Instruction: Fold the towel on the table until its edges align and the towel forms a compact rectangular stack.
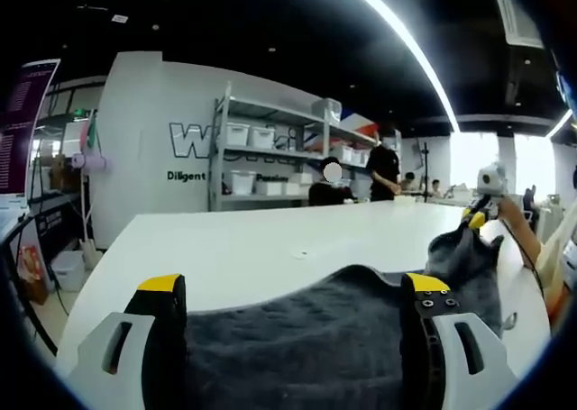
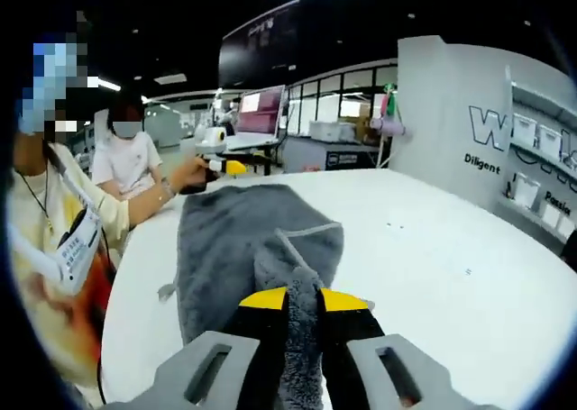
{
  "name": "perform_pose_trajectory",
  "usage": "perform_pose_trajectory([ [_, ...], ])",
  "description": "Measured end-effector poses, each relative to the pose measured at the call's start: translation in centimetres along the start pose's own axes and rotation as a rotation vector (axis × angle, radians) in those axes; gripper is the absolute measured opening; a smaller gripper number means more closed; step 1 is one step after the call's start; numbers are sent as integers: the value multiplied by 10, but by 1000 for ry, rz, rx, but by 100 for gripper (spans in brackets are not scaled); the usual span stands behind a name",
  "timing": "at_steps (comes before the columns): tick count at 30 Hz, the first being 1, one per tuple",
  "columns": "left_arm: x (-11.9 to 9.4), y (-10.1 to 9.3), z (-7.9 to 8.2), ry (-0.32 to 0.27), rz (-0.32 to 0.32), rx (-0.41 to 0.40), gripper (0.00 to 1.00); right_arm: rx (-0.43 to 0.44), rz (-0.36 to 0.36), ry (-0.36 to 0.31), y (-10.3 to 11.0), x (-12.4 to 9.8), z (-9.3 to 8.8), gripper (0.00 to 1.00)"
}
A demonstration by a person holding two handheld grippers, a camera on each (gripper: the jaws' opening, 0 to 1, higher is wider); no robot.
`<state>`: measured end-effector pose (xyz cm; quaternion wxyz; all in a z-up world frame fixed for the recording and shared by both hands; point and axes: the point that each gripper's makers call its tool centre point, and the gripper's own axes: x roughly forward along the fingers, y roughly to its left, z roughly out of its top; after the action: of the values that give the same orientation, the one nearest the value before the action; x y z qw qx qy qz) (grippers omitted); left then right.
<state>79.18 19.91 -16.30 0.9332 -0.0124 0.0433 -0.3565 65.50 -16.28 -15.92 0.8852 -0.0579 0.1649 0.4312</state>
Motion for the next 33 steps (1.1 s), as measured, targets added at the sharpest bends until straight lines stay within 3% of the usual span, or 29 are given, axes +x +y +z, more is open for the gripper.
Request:
perform_pose_trajectory([
  [6, 0, 0, 0, 2, 2, 5, 97, 132, -33, -128, -30, -23, 8, 9],
  [8, 0, 0, 2, -2, 3, 10, 97, 140, -77, -141, -47, -31, 4, 9],
  [12, -1, 1, 5, -14, 10, 13, 96, 101, -236, -172, -91, -55, -1, 9],
  [15, -1, 3, 4, -11, 12, 9, 96, 39, -370, -116, -120, -70, -16, 9],
  [19, 0, 3, 3, -8, 12, 10, 96, 30, -469, -35, -145, -78, -39, 9],
  [26, -1, 3, 0, -1, 14, 7, 96, 186, -507, 86, -163, -79, -84, 10],
  [33, -1, 2, 2, -6, 10, 7, 96, 284, -531, 185, -170, -75, -121, 13],
])
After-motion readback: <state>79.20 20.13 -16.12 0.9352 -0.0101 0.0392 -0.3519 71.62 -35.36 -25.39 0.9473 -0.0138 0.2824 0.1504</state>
